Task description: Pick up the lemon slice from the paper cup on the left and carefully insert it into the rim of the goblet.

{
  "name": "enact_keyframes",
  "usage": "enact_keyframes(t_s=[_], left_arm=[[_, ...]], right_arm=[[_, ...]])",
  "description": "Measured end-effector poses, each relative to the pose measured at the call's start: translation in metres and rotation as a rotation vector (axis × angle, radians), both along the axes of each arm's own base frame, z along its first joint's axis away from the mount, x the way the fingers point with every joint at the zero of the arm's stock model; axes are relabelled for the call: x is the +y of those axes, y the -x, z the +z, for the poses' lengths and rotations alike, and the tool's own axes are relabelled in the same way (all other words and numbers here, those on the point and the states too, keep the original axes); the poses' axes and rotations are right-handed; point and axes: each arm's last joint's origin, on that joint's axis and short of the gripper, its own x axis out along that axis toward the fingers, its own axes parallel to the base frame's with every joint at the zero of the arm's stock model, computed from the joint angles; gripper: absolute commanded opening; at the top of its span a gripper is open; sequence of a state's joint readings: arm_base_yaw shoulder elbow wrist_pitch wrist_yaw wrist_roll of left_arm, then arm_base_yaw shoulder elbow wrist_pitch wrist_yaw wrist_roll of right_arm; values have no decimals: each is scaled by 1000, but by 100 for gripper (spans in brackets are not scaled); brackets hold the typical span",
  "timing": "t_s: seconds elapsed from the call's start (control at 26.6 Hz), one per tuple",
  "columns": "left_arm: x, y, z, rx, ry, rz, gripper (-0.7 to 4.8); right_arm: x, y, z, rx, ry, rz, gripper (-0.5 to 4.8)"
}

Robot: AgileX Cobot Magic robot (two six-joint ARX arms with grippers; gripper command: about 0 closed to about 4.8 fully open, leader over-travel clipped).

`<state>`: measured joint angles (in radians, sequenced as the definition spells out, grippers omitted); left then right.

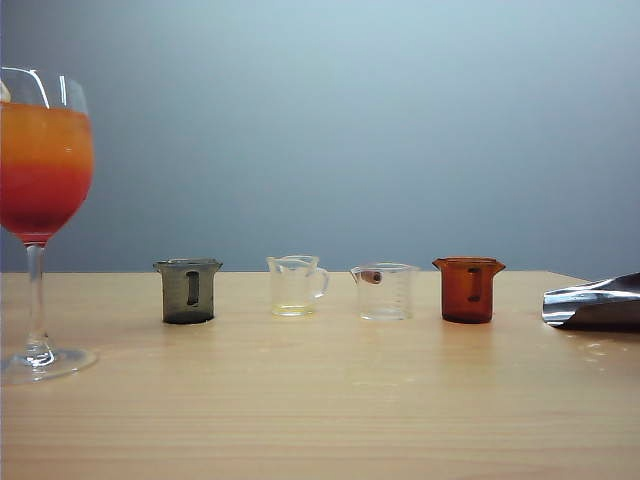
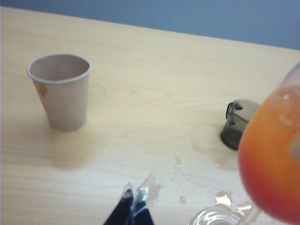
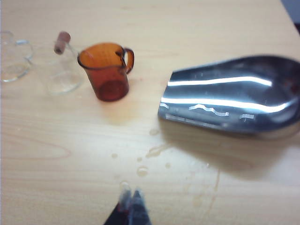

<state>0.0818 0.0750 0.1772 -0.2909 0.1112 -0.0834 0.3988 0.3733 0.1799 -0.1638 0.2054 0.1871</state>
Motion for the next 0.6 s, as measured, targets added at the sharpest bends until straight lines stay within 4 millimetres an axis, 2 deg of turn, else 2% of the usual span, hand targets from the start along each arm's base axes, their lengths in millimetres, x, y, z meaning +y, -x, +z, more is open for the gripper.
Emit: enact_keyframes(t_s=[0.3, 0.6], left_arm=[[0, -5, -20, 32, 3, 0, -6], [1, -8, -40, 73, 0, 27, -6]], right_arm=[[3, 2, -23, 69, -45, 98, -5], [3, 4, -35, 102, -61, 118, -5]])
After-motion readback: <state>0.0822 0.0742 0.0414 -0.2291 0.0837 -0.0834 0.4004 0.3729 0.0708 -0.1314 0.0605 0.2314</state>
